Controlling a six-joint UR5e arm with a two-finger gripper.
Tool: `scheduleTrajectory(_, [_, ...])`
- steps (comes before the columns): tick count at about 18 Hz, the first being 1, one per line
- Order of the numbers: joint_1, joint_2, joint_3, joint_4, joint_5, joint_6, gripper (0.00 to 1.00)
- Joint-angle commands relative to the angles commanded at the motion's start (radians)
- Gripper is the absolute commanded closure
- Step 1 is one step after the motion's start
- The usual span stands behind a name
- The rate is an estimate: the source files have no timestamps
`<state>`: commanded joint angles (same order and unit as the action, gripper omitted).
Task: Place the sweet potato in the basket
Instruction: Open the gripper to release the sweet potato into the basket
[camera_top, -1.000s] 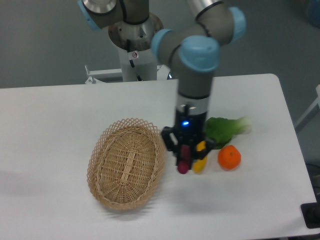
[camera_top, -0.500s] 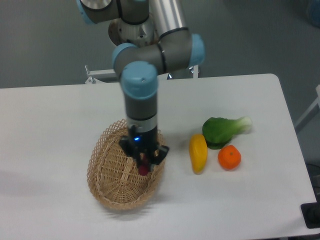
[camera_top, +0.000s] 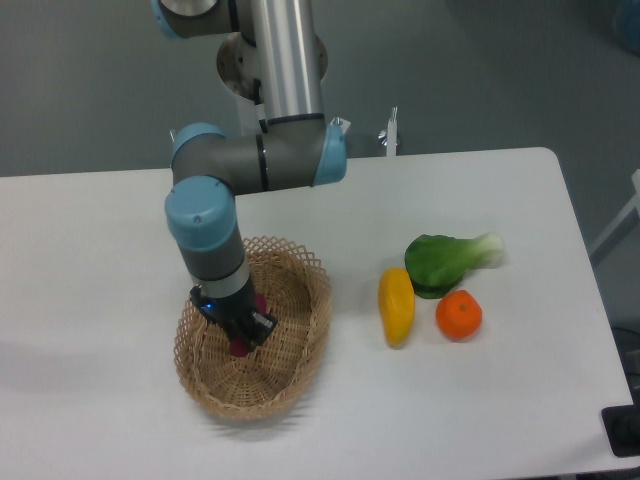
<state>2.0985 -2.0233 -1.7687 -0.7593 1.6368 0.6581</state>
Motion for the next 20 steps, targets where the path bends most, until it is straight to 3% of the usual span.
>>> scheduleTrajectory(1, [0.000,0.002,0.002,0.000,0.002,0.000,0.50])
scheduleTrajectory(3, [0.000,0.005,0.006,0.002,0.003,0.000,0.18])
scheduleTrajectory(4, [0.000,0.006,0.009,0.002,0.012,0.000,0.07])
scheduleTrajectory(5, [0.000,0.009,0.014,0.002,0.024,0.000,0.04])
scheduleTrajectory(10, [0.017,0.015,0.096,0.000,0.046,0.014,0.00])
scheduleTrajectory(15, [0.122,0.014,0.244,-0.015,0.043,0.038,0.00])
scheduleTrajectory(20, [0.236,0.020,0.284,-0.020,0.035,0.153,0.00])
